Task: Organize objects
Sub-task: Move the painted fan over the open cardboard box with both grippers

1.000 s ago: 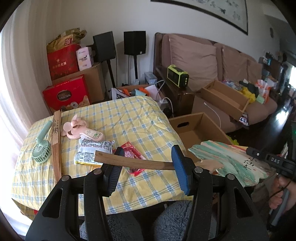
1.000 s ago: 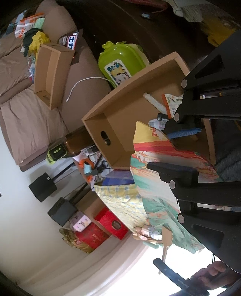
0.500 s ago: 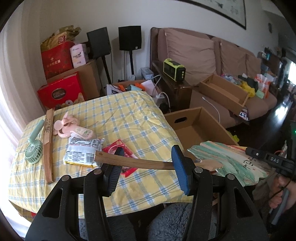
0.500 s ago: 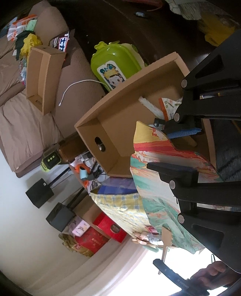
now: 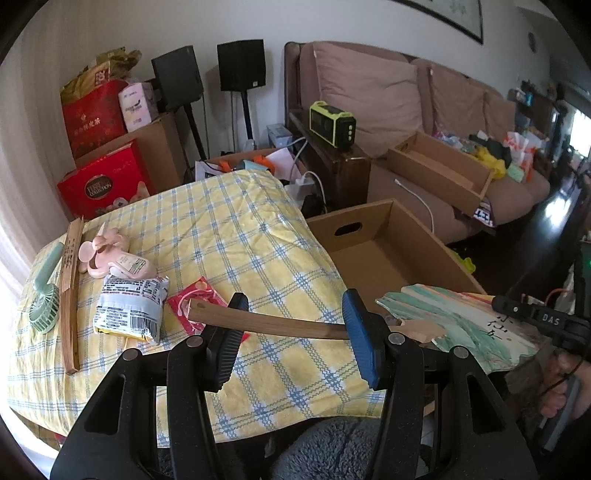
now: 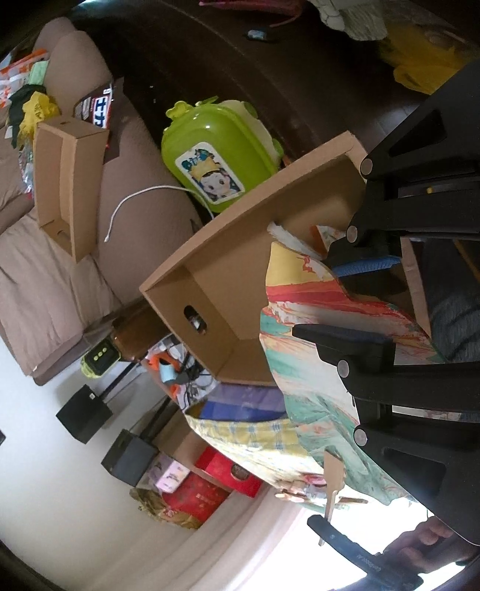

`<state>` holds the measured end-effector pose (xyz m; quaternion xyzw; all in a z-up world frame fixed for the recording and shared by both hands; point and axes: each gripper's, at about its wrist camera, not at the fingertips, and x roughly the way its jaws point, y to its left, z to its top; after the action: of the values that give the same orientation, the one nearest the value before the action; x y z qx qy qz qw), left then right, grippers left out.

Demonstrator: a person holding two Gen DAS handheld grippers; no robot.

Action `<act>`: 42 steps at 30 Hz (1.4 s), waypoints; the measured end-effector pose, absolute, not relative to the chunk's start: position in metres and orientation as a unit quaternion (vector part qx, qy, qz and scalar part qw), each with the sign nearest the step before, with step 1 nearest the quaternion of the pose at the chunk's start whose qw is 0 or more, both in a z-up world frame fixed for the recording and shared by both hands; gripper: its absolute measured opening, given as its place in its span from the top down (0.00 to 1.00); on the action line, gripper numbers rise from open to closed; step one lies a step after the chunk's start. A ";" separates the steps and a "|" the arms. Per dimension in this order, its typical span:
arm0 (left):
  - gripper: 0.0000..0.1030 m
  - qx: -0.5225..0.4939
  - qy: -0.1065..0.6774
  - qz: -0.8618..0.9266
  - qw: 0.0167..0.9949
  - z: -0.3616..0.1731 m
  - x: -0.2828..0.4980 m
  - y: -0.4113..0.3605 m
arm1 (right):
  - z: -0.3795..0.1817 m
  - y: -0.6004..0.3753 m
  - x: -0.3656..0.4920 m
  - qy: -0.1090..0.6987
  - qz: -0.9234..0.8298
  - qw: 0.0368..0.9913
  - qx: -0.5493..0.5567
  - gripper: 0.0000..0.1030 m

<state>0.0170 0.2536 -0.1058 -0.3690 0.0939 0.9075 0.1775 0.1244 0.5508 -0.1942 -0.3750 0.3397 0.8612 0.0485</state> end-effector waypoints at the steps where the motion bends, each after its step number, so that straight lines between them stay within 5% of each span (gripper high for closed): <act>1: 0.51 -0.370 0.095 0.907 0.177 -0.107 0.016 0.254 | -0.196 0.550 0.124 0.341 0.860 0.048 -0.376 0.76; 42: 0.51 -0.394 0.124 0.889 0.198 -0.136 0.002 0.292 | -0.243 0.582 0.122 0.395 0.826 0.043 -0.401 0.76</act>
<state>0.0022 0.2923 -0.1359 -0.3945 0.1244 0.8886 0.1982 0.1225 0.5822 -0.2428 -0.4007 0.3950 0.8256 0.0428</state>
